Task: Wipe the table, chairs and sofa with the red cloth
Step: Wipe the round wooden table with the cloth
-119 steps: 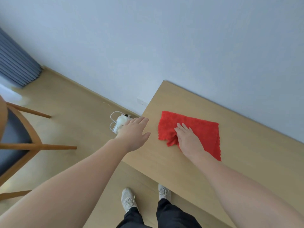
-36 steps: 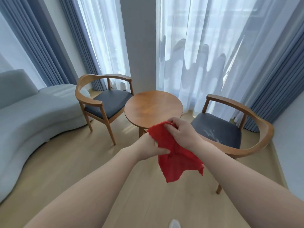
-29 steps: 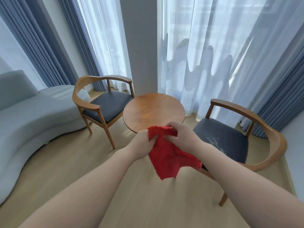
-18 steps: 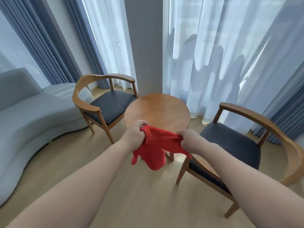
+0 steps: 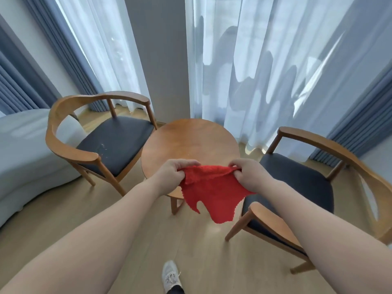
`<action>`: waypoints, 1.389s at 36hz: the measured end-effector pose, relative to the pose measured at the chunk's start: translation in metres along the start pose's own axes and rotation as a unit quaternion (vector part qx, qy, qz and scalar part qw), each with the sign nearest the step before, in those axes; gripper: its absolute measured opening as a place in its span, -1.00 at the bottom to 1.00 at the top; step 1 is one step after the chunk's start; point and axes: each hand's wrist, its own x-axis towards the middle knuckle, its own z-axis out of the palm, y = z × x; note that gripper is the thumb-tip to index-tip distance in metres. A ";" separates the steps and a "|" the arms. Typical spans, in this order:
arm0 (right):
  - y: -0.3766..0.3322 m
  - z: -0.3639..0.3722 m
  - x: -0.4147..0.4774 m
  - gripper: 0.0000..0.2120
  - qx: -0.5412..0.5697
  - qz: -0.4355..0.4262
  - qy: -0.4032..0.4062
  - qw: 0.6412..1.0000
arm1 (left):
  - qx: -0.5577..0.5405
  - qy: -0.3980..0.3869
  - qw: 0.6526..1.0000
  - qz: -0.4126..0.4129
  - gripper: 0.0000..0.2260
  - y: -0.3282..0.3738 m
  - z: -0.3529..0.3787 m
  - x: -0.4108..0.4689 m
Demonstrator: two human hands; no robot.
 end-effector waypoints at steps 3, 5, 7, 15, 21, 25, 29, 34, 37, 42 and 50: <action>-0.007 0.001 0.025 -0.73 -0.017 0.031 -0.009 0.999 | 0.013 -0.012 1.000 0.005 -0.45 -0.011 -0.023 0.033; -0.012 0.002 0.039 -0.76 -0.022 0.047 -0.006 0.999 | 0.029 -0.026 0.999 0.010 -0.50 -0.015 -0.036 0.053; -0.016 0.003 0.051 -0.77 -0.014 0.063 0.008 0.998 | 0.049 -0.046 0.998 0.013 -0.54 -0.019 -0.050 0.073; -0.019 0.016 0.091 -0.81 0.002 0.109 -0.001 0.994 | 0.060 -0.100 0.993 0.011 -0.61 -0.037 -0.080 0.128; 0.000 0.026 0.118 -0.78 0.005 0.145 -0.043 0.988 | 0.058 -0.138 0.989 -0.022 -0.51 -0.051 -0.079 0.159; 0.024 0.031 0.144 -0.77 0.018 0.158 -0.051 0.986 | 0.051 -0.135 0.989 -0.039 -0.51 -0.063 -0.066 0.193; 0.058 0.038 0.179 -0.78 0.017 0.168 -0.066 0.983 | 0.057 -0.144 0.986 -0.067 -0.55 -0.079 -0.044 0.236; 0.112 0.051 0.231 -0.77 0.005 0.188 -0.084 0.979 | 0.026 -0.119 0.983 -0.135 -0.57 -0.112 -0.009 0.299; 0.141 0.055 0.257 -0.77 -0.004 0.195 -0.082 0.977 | -0.009 -0.087 0.984 -0.156 -0.59 -0.129 0.014 0.333; 0.175 0.057 0.281 -0.75 -0.019 0.178 -0.072 0.981 | -0.003 -0.001 0.985 -0.172 -0.78 -0.142 0.036 0.371; 0.190 0.088 0.273 -0.75 -0.071 0.102 -0.122 0.985 | 0.110 -0.057 0.983 -0.134 -0.68 -0.164 0.047 0.382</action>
